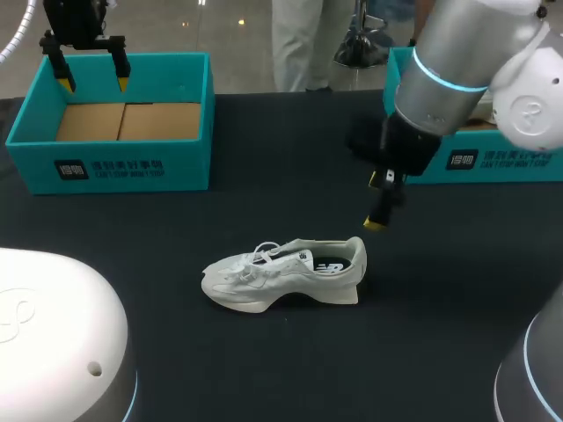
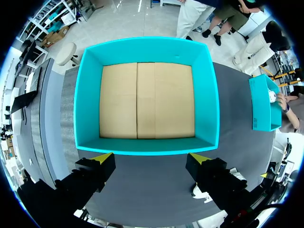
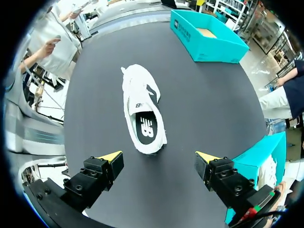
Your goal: Take the shoe out of the shoebox, open the shoe tongue, remove and reinsert the insole, then place the shoe into the shoebox
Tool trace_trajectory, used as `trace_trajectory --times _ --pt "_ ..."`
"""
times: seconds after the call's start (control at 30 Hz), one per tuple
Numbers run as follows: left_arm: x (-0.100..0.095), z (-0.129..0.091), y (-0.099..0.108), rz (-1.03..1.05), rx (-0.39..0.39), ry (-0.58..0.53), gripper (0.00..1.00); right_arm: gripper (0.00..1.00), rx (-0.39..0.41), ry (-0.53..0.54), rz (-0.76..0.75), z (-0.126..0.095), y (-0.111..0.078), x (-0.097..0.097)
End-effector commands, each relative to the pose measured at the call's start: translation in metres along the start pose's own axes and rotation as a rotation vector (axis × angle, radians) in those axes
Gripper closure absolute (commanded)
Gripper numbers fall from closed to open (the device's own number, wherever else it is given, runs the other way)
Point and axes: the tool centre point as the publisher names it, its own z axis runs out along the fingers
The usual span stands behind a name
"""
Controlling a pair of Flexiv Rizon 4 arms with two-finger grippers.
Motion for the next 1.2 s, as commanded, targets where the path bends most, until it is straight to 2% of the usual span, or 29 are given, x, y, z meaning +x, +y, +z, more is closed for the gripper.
trace_trajectory --times 0.03,0.4,0.47,1.0,1.03,1.1,1.13,1.2 --pt "0.000 0.000 0.000 0.000 0.000 -0.001 0.00 0.00 -0.179 0.009 -0.044 0.003 -0.023 0.005" --pt "0.000 0.000 0.000 0.000 0.000 -0.001 0.00 0.00 -0.268 0.004 -0.090 0.000 -0.041 0.002" --pt "0.000 0.000 0.000 0.000 0.000 -0.001 0.00 0.00 -0.240 0.000 -0.075 0.000 -0.043 -0.001" --pt "0.000 0.000 0.000 0.000 0.000 -0.001 0.00 0.00 -0.240 0.000 -0.075 0.000 -0.043 -0.001" --pt "0.000 0.000 0.000 0.000 0.000 -0.001 0.00 0.00 -0.302 -0.017 -0.086 0.002 -0.043 -0.002" --pt "0.000 0.000 0.000 0.000 0.000 -0.001 0.00 0.00 -0.368 -0.038 -0.138 0.006 -0.044 -0.002" --pt "0.000 0.000 0.000 0.000 0.000 -0.001 0.00 0.00 -0.376 -0.031 -0.142 0.007 -0.044 -0.001" --pt "0.000 0.000 0.000 0.000 0.000 -0.001 0.00 0.00 -0.481 -0.050 -0.152 0.010 -0.045 0.000"
